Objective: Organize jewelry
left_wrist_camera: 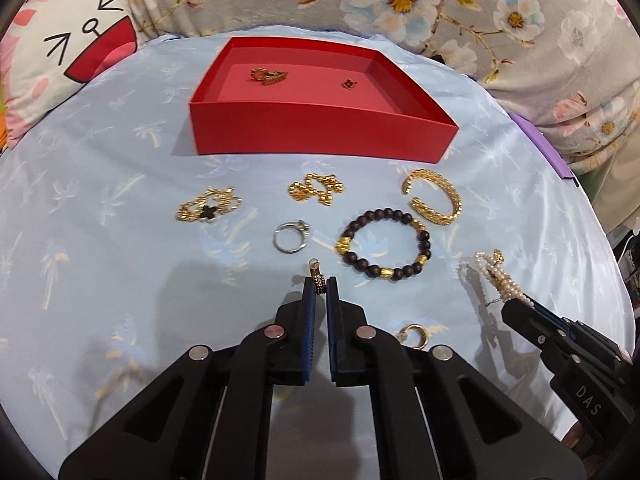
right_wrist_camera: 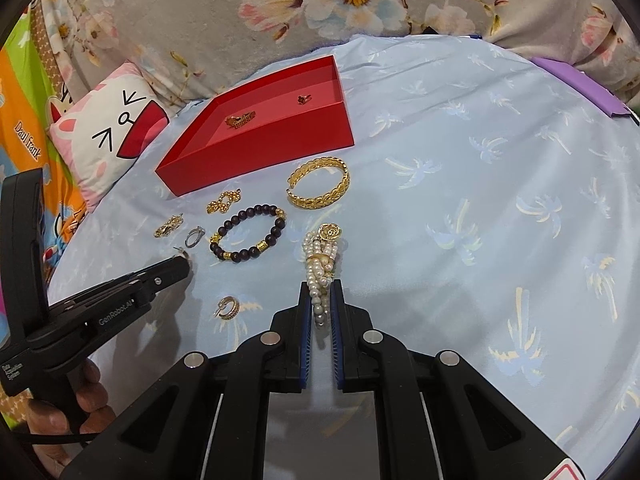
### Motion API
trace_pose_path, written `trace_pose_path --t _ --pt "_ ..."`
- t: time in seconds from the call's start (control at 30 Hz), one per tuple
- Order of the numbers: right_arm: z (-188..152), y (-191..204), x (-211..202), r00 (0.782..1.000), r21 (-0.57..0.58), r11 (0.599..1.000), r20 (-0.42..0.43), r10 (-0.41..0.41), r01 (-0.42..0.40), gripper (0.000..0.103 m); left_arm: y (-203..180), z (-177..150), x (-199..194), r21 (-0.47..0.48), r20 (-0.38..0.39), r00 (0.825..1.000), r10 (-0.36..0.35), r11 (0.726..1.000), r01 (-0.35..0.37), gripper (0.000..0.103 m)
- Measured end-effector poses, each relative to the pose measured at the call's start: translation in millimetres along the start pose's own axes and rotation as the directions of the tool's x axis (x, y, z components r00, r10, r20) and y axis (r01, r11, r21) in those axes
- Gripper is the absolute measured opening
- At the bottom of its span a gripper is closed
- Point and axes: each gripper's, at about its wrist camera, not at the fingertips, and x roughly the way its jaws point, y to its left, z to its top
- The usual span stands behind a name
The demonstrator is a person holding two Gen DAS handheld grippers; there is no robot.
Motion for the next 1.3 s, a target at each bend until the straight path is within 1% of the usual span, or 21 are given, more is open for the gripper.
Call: trace_pose_path --t 0.1,0.17,0.23,0.33,0.43,0.57,0.67,0.8,0.97,1.0,1.07,1.1,1.17,1.2,1.3 --pt "-1.3 1.5 0.1 1.000 -0.005 1.000 -0.003 0.002 -0.002 0.008 4.0 -1.4 -2.6 -0.009 -0.013 1.000 0.010 1.000 -0.010 0.005" --pt "-2.8 1.5 0.5 1.000 -0.005 1.000 -0.006 0.005 -0.005 0.008 3.4 -4.1 -4.7 -0.008 -0.016 1.000 0.008 1.000 -0.008 0.008" --pt "-3.3 2.8 0.3 1.000 -0.007 1.000 -0.008 0.007 -0.007 0.008 0.3 -5.9 -7.7 0.000 -0.007 1.000 0.011 1.000 -0.011 0.019" --pt "-3.4 4.7 -1.0 1.000 -0.014 1.000 -0.006 0.008 -0.008 0.008 -4.7 -7.3 -11.9 0.008 0.001 1.000 0.004 1.000 -0.004 0.027" --pt "-3.6 5.6 -2.3 1.000 -0.015 1.000 -0.003 0.009 -0.009 0.008 -4.0 -6.2 -14.9 -0.004 0.011 1.000 0.005 1.000 -0.005 0.032" --pt "-3.6 5.6 -3.9 1.000 -0.014 1.000 0.001 0.013 -0.013 0.008 2.7 2.2 -14.6 -0.030 0.018 1.000 0.011 0.999 -0.010 0.032" --pt "-2.3 6.3 -2.9 1.000 -0.015 1.000 0.001 0.016 -0.016 0.008 5.7 10.9 -9.1 -0.031 0.028 0.999 0.033 0.999 -0.032 0.032" --pt "-1.8 6.8 -1.2 1.000 -0.018 1.000 -0.003 0.018 -0.018 0.008 9.5 20.2 9.3 -0.034 0.006 0.999 0.037 0.999 -0.037 0.032" --pt "0.2 6.3 2.0 1.000 -0.016 1.000 -0.008 0.019 -0.019 0.008 7.2 24.5 23.3 -0.001 0.001 0.999 0.052 0.999 -0.052 0.032" --pt "0.6 6.5 2.7 1.000 -0.016 1.000 -0.008 0.018 -0.018 0.008 6.9 24.8 24.1 0.005 0.007 0.998 0.057 0.998 -0.057 0.031" --pt "1.0 6.8 3.6 1.000 -0.016 1.000 -0.010 0.019 -0.019 0.008 6.3 24.9 25.1 0.010 0.012 0.998 0.059 0.998 -0.059 0.028" --pt "1.0 6.6 4.2 1.000 -0.016 1.000 -0.010 0.019 -0.019 0.008 6.0 24.4 25.4 0.014 0.012 0.998 0.057 0.998 -0.057 0.018" --pt "1.6 6.9 5.0 1.000 -0.015 1.000 -0.010 0.019 -0.019 0.008 5.4 23.7 25.4 0.019 0.014 0.998 0.054 0.998 -0.054 0.014" --pt "1.5 6.9 4.8 1.000 -0.015 1.000 -0.010 0.020 -0.020 0.008 5.3 23.4 25.6 0.020 0.011 0.999 0.048 0.999 -0.048 0.006" --pt "2.3 7.5 5.1 1.000 -0.017 1.000 -0.007 0.019 -0.019 0.008 4.4 22.0 24.6 0.022 0.012 0.999 0.043 0.999 -0.044 0.001"
